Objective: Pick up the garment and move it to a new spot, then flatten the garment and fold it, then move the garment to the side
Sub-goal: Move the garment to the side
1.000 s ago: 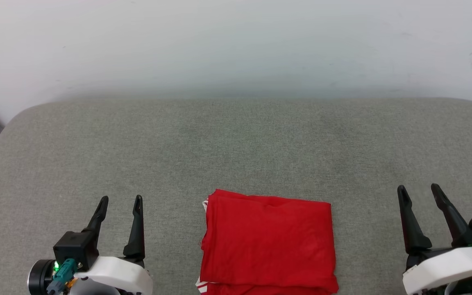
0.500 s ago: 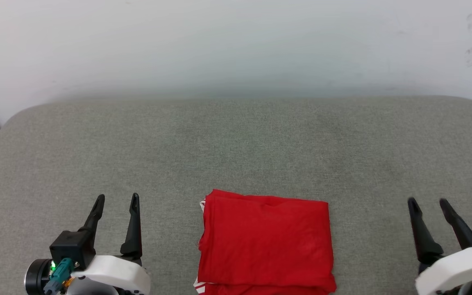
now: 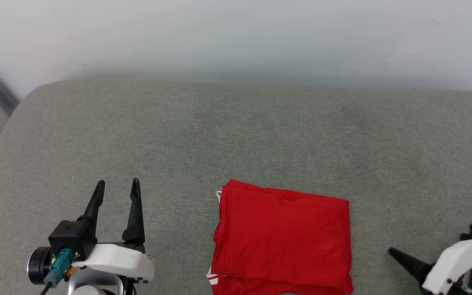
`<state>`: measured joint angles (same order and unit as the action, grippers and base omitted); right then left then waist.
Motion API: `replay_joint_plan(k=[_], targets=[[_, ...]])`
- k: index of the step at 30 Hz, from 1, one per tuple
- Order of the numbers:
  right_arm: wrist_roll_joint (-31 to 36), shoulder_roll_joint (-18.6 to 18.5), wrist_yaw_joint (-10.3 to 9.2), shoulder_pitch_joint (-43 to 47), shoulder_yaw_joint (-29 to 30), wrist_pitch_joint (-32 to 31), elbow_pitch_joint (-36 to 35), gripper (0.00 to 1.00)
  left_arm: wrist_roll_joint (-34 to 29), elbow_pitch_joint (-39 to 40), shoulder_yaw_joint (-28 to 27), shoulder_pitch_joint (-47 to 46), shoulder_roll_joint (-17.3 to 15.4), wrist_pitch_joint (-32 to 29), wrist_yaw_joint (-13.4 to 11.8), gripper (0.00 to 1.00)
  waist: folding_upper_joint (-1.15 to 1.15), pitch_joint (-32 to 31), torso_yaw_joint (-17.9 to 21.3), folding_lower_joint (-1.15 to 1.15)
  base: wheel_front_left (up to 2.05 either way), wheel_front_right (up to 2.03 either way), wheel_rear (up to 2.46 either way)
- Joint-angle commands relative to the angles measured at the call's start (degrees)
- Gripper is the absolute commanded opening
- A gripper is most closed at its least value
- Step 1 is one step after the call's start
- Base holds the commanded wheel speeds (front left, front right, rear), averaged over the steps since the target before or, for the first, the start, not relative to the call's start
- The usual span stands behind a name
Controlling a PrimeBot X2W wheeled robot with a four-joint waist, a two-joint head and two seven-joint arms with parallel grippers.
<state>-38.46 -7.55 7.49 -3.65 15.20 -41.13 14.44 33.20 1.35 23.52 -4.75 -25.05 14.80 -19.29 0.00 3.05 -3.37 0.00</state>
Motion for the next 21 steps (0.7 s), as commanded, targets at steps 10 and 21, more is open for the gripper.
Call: replay_joint_plan(k=[10,21], targets=[[-15.0,4.2,-0.03,-6.0,-7.8,-4.4,10.9,1.0,-1.6,-0.5,-0.8,-3.2,0.2,0.4,1.2,1.0,0.0,3.3,-4.3,0.0,0.0,0.0,0.0],[-16.9,-1.4,-0.01,-9.7,-18.9,3.4,8.7,0.0,-1.8,-0.8,-1.1,-1.6,0.7,0.4,1.1,1.0,0.0,2.2,-3.3,0.0,0.0,0.0,0.0]])
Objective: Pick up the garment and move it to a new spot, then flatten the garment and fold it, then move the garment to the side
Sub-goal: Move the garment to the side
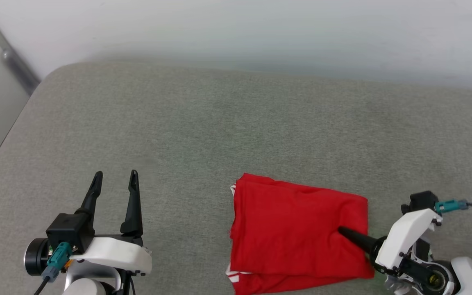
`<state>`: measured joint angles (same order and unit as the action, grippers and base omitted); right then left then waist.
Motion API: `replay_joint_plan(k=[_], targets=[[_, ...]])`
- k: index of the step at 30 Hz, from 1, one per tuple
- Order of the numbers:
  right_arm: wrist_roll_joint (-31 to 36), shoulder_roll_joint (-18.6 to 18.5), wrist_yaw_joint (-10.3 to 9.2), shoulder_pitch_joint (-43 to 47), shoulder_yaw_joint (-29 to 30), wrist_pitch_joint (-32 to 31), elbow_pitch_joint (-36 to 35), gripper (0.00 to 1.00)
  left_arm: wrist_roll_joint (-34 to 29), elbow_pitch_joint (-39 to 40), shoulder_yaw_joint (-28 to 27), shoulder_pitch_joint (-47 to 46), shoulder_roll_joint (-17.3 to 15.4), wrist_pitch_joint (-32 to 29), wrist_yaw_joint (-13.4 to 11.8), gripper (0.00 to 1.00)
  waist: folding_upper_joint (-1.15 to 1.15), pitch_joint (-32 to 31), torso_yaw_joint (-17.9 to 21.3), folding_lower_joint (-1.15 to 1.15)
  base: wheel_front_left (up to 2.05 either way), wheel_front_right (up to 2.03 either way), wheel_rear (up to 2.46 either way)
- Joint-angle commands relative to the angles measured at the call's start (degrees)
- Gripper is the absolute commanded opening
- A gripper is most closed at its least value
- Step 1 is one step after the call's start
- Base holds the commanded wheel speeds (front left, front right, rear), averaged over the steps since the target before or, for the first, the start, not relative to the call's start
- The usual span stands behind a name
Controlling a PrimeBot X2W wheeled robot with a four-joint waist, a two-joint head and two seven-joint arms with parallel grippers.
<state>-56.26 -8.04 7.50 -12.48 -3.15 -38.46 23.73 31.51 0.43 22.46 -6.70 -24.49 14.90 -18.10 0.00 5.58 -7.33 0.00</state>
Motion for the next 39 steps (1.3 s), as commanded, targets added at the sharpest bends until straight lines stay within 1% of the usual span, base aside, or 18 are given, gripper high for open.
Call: replay_joint_plan(k=[1,4,6,9,10,11,12,15,21,24,29,34,36,39], targets=[[2.2,-2.1,-0.02,-0.9,-2.0,1.7,-1.2,0.0,-0.2,0.2,0.0,0.4,0.1,0.3,-0.1,1.0,0.0,-0.4,1.1,0.0,0.0,0.0,0.0],[8.9,-6.3,-0.02,-1.7,-5.7,5.0,-1.9,0.0,-0.4,0.5,-0.1,0.5,-0.2,0.3,-0.1,1.0,0.0,-0.6,3.3,0.0,0.0,0.0,0.0],[12.9,-7.4,-0.02,-2.5,-7.5,6.1,-1.8,0.0,-0.5,0.8,-0.1,0.8,-0.4,0.3,-0.3,1.0,0.0,-0.5,5.3,0.0,0.0,0.0,0.0],[19.3,-9.5,-0.02,-3.8,-8.5,6.4,-0.7,0.0,-0.5,1.3,-0.3,1.0,-0.6,0.3,-0.2,1.0,0.0,0.0,8.8,0.0,0.0,0.0,0.0],[21.2,-9.9,-0.04,-4.5,-8.7,6.3,-0.4,0.0,-0.5,1.6,-0.4,0.9,-0.6,0.3,-0.3,1.0,0.0,0.4,10.3,0.0,0.0,0.0,0.0],[24.1,-9.9,-0.03,-5.7,-9.4,6.1,0.1,0.0,-0.7,2.1,-0.2,0.4,-0.7,0.3,0.0,1.0,0.0,1.2,12.9,0.0,0.0,0.0,0.0],[24.1,-9.9,-0.03,-5.7,-9.4,6.1,0.1,0.0,-0.7,2.1,-0.2,0.4,-0.7,0.3,0.0,1.0,0.0,1.2,12.9,0.0,0.0,0.0,0.0],[27.2,-9.9,-0.03,-8.1,-10.0,6.0,1.4,0.0,-0.9,2.9,-0.1,-1.0,-0.9,0.3,0.4,1.0,0.0,3.3,17.3,0.0,0.0,0.0,0.0],[29.7,-10.5,-0.03,-14.4,-11.0,10.7,5.0,0.0,-2.1,4.4,0.7,-4.7,-1.7,-0.7,1.4,1.0,0.0,9.2,24.0,0.0,0.0,0.0,0.0],[30.7,-11.9,-0.04,-18.1,-10.7,14.5,8.1,0.0,-3.0,5.5,1.3,-7.4,-2.2,-1.5,2.1,1.0,0.0,12.8,25.6,0.0,0.0,0.0,0.0],[34.0,-14.1,-0.04,-25.2,-8.6,21.2,14.4,0.0,-4.7,7.1,1.9,-11.9,-3.3,-3.1,3.0,1.0,0.0,18.5,26.5,0.0,0.0,0.0,0.0],[39.0,-17.2,-0.04,-31.2,-2.9,27.0,20.1,0.0,-6.2,9.1,2.5,-15.6,-4.2,-4.6,3.6,1.0,0.0,23.3,25.9,0.0,0.0,0.0,0.0],[41.6,-18.5,-0.04,-33.5,0.4,28.7,22.3,0.0,-6.6,9.6,2.8,-16.8,-4.5,-5.1,3.9,1.0,0.0,24.9,25.5,0.0,0.0,0.0,0.0],[45.5,-18.7,-0.04,-36.1,5.9,32.1,25.1,0.0,-7.2,10.2,3.2,-18.4,-4.7,-5.7,4.3,1.0,0.0,26.8,25.0,0.0,0.0,0.0,0.0]])
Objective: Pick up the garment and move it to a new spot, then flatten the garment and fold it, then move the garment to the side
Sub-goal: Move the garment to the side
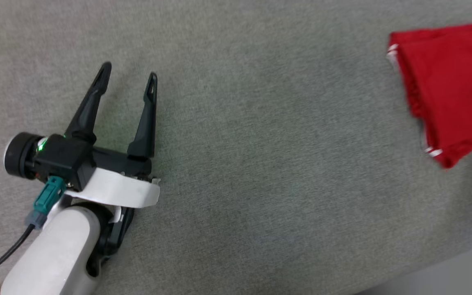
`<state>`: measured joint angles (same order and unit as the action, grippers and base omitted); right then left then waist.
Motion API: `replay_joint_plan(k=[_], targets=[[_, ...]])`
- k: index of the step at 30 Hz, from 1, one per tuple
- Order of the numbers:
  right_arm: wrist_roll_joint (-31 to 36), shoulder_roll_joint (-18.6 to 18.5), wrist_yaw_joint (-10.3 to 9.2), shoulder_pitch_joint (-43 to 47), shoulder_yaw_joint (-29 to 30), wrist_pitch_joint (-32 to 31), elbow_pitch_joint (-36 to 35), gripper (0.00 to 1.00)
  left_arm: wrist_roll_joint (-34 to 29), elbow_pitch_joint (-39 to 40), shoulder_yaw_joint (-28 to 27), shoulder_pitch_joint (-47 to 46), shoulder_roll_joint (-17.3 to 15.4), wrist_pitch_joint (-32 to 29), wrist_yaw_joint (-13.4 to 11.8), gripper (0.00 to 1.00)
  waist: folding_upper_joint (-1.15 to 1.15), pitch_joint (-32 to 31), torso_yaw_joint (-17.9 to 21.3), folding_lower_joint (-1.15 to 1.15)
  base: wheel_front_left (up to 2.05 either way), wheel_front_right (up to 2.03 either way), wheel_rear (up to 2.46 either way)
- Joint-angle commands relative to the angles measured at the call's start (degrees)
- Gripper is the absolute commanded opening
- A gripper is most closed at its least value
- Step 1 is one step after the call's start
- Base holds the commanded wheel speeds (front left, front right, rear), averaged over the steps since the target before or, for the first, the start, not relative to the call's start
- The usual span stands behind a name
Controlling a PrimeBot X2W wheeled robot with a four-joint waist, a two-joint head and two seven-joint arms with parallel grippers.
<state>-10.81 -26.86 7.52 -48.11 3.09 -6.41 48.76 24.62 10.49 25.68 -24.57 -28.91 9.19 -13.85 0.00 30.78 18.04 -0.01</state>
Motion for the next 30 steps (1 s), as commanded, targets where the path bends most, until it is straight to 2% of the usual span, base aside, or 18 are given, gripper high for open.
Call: replay_joint_plan(k=[1,3,4,6,14,18,23,30], targets=[[1.7,0.1,-0.06,-1.1,1.6,1.2,0.9,0.0,-0.4,0.4,0.1,-1.0,-0.4,-0.2,0.1,1.0,0.0,2.1,-0.6,0.01,0.0,0.0,0.0],[4.3,1.0,-0.06,-2.3,5.6,3.3,2.5,0.0,-0.6,0.8,0.3,-1.9,-0.5,-0.6,0.4,1.0,0.0,3.1,-0.9,0.01,0.0,0.0,0.0],[5.8,1.6,-0.06,-2.7,7.4,4.3,3.2,0.16,-0.8,0.9,0.3,-2.2,-0.6,-0.8,0.5,1.0,0.0,3.5,-1.0,0.01,0.0,0.0,0.0],[8.6,3.3,-0.05,-2.9,10.4,6.1,4.7,1.0,-0.8,0.9,0.5,-2.6,-0.6,-0.9,0.6,1.0,0.0,4.0,-1.2,0.01,0.0,0.0,0.0],[17.6,7.4,-0.05,-1.6,22.5,14.1,6.7,1.0,-0.2,-0.6,0.4,-1.6,-0.5,-0.3,0.3,1.0,0.0,2.5,-1.3,0.01,0.0,0.0,0.0],[18.6,8.5,-0.06,0.1,24.8,16.5,6.5,1.0,0.9,-2.5,0.4,0.4,0.5,1.4,-0.2,1.0,0.0,-1.3,-1.1,0.01,0.0,0.0,0.0],[18.0,10.4,-0.05,3.1,22.1,18.6,4.5,1.0,2.7,-5.1,-0.2,4.5,2.1,3.3,-1.0,1.0,0.0,-7.7,-1.0,0.01,0.0,0.0,0.0],[14.2,15.1,-0.05,11.3,13.7,19.4,-2.4,1.0,4.9,-7.4,-1.3,10.2,3.7,4.8,-2.3,1.0,0.0,-15.3,-2.4,0.01,0.0,0.0,0.0]])
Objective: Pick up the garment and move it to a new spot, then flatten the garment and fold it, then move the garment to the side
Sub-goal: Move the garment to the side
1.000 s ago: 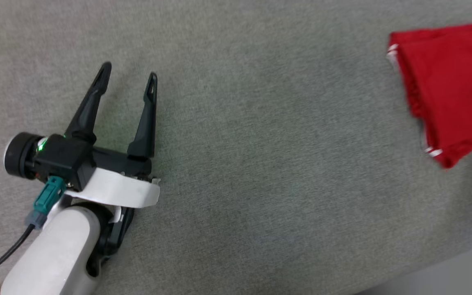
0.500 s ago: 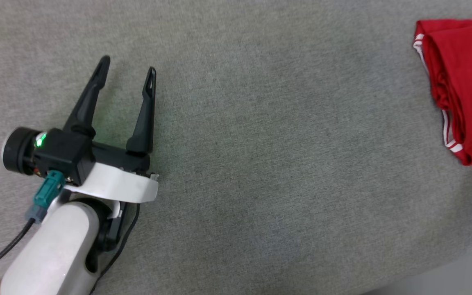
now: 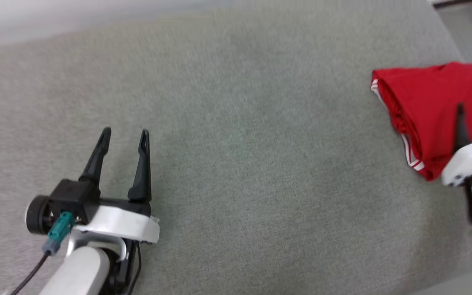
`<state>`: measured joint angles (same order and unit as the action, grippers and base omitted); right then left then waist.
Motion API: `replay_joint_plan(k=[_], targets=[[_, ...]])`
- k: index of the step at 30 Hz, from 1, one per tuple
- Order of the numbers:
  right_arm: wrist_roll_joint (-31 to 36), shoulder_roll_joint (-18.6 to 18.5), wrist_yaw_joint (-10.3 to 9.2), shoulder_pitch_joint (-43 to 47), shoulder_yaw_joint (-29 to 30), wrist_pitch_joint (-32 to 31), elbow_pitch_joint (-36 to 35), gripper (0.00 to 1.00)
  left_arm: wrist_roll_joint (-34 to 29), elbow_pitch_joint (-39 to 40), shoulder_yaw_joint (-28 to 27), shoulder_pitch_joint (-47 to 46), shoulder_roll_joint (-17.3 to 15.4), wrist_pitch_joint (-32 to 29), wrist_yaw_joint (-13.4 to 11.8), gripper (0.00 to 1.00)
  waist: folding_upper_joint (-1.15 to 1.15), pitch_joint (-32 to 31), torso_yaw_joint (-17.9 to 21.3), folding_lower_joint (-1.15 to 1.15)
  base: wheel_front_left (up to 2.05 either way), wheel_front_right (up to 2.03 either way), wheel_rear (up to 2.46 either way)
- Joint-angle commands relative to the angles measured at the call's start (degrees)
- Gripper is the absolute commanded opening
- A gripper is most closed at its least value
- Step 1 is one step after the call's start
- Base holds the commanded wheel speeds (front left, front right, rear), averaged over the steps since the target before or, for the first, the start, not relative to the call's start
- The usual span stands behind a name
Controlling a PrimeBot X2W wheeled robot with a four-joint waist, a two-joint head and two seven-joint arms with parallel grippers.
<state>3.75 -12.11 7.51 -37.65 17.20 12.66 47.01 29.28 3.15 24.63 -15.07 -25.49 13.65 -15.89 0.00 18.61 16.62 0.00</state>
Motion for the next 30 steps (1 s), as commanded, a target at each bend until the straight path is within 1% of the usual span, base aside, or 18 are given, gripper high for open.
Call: replay_joint_plan(k=[1,8,10,14,18,19,24,29,30], targets=[[-1.4,0.9,-0.04,2.3,-1.8,0.4,-2.0,1.0,0.4,-0.3,-0.2,1.2,0.4,0.4,-0.3,1.0,0.0,-4.0,-1.4,0.0,0.0,0.0,0.0],[-9.3,3.5,-0.04,12.9,-12.2,-0.6,-13.9,1.0,1.7,-2.2,-1.6,4.9,2.3,1.1,-1.2,1.0,0.0,-9.3,-5.6,0.0,0.0,0.0,0.0],[-11.1,3.9,-0.04,15.4,-14.4,-1.5,-17.8,1.0,1.9,-2.6,-2.2,5.8,2.6,1.3,-1.4,1.0,0.0,-10.4,-6.8,0.0,0.0,0.0,0.0],[-13.4,4.9,-0.04,20.1,-16.9,-3.3,-25.2,1.0,1.6,-3.2,-3.0,7.0,2.5,1.4,-1.5,1.0,0.0,-12.2,-9.7,0.0,0.0,0.0,0.0],[-14.3,5.7,-0.04,25.0,-17.2,-5.4,-32.1,1.0,1.6,-4.0,-3.9,8.3,2.0,1.5,-1.6,1.0,0.0,-13.9,-12.7,0.0,0.0,0.0,0.0],[-14.3,5.7,-0.04,25.0,-17.2,-5.4,-32.1,1.0,1.6,-4.0,-3.9,8.3,2.0,1.5,-1.6,1.0,0.0,-13.9,-12.7,0.0,0.0,0.0,0.0],[-13.4,6.8,-0.04,31.4,-16.1,-8.2,-40.2,1.0,1.2,-4.5,-4.1,10.2,0.8,1.4,-1.2,1.0,0.0,-16.1,-14.8,0.0,0.0,0.0,0.0],[-12.5,7.9,-0.04,37.2,-15.1,-11.9,-46.5,1.0,1.4,-4.8,-3.1,12.0,-0.1,0.8,-0.6,1.0,0.0,-18.5,-15.4,0.0,0.0,0.0,0.0],[-12.0,8.1,-0.04,39.2,-15.0,-13.3,-48.7,1.0,1.5,-4.9,-2.7,12.8,-0.1,0.6,-0.6,1.0,0.0,-19.1,-15.4,0.0,0.0,0.0,0.0]])
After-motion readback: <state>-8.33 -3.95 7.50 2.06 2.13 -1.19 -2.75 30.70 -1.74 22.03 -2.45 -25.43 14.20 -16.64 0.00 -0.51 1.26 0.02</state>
